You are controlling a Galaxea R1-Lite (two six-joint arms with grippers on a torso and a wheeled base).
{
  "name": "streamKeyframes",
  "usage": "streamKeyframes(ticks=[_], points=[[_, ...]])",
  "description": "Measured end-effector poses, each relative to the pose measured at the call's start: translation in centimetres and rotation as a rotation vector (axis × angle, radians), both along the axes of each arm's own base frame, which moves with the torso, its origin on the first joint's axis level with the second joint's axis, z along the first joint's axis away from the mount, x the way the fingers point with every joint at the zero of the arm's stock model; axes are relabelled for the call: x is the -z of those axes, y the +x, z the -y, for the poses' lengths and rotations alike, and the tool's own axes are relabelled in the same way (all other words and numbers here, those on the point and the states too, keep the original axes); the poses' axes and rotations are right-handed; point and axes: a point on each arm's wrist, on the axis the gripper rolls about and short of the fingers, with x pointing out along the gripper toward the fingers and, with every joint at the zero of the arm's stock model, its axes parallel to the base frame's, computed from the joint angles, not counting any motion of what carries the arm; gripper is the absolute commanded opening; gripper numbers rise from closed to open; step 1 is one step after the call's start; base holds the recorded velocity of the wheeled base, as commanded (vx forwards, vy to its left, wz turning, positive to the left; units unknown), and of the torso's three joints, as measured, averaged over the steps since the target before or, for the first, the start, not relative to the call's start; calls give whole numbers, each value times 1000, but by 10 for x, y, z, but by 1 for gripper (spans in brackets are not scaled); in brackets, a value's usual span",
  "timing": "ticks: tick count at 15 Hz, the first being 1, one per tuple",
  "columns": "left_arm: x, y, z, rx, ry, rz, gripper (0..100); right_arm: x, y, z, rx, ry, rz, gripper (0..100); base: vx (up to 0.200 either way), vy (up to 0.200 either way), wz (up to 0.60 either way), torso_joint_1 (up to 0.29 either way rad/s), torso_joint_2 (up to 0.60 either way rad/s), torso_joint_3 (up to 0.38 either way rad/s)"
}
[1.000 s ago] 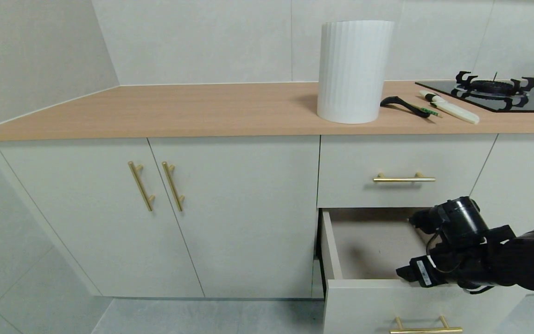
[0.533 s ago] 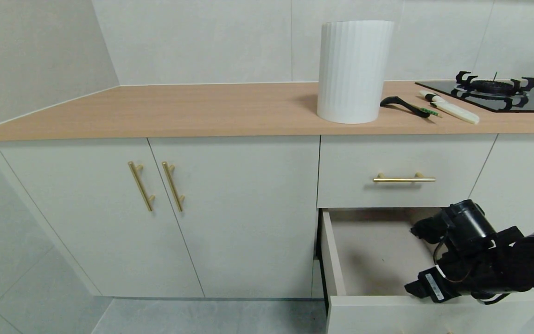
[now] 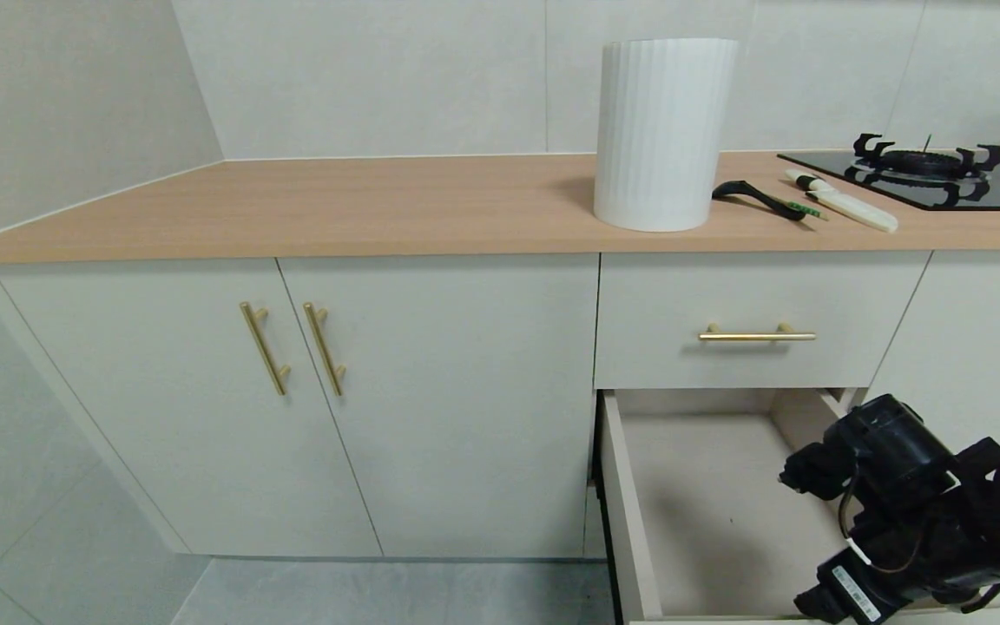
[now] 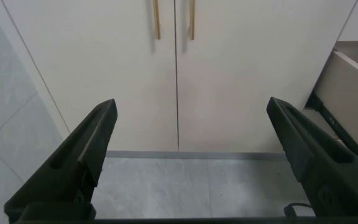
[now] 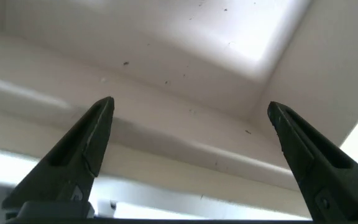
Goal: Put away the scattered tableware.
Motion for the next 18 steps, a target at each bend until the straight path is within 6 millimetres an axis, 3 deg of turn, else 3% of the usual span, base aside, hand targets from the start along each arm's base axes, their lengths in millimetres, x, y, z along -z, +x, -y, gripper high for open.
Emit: streamKeyframes(ticks=[3, 9, 11, 18], points=[[0, 0, 0, 0, 0, 0, 100, -2, -11, 0, -50, -35, -60, 100, 0, 0, 0, 0, 0, 0], [0, 0, 0, 0, 0, 0, 100, -6, -11, -1, -52, -36, -42, 100, 0, 0, 0, 0, 0, 0], [0, 0, 0, 0, 0, 0, 100, -12, -3, -3, -28, 2, 36, 100, 0, 0, 0, 0, 0, 0], [0, 0, 0, 0, 0, 0, 100, -61, 32, -5, 134, 307, 569, 100, 0, 0, 0, 0, 0, 0]])
